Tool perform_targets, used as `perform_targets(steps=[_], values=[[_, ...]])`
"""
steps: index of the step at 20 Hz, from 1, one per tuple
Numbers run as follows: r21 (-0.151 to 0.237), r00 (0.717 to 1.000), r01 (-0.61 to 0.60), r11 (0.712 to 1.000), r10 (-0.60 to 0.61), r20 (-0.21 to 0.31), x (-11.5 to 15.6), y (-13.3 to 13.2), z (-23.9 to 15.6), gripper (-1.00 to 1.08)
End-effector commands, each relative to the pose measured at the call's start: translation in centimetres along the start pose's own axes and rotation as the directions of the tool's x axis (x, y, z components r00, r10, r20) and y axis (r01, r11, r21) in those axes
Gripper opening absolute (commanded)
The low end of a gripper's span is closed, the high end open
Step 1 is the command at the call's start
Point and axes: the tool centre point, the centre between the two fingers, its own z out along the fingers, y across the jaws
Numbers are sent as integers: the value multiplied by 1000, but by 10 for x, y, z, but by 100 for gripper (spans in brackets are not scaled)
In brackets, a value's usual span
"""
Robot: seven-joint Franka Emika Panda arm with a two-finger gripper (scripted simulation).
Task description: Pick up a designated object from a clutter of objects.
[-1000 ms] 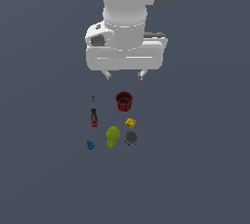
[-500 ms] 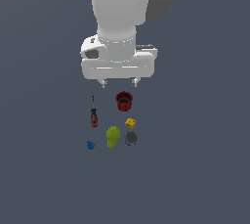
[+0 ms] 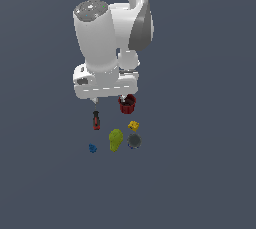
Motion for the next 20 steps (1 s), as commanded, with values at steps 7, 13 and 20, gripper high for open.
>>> perform_targets(steps=[7,13,20], values=[[0,998,61,998,-61,4,-38,54,84,100],[-7,995,95,995,-95,10,-71,81,128,100],[-14,993,119,993,-119,17,-97,98,156,100]])
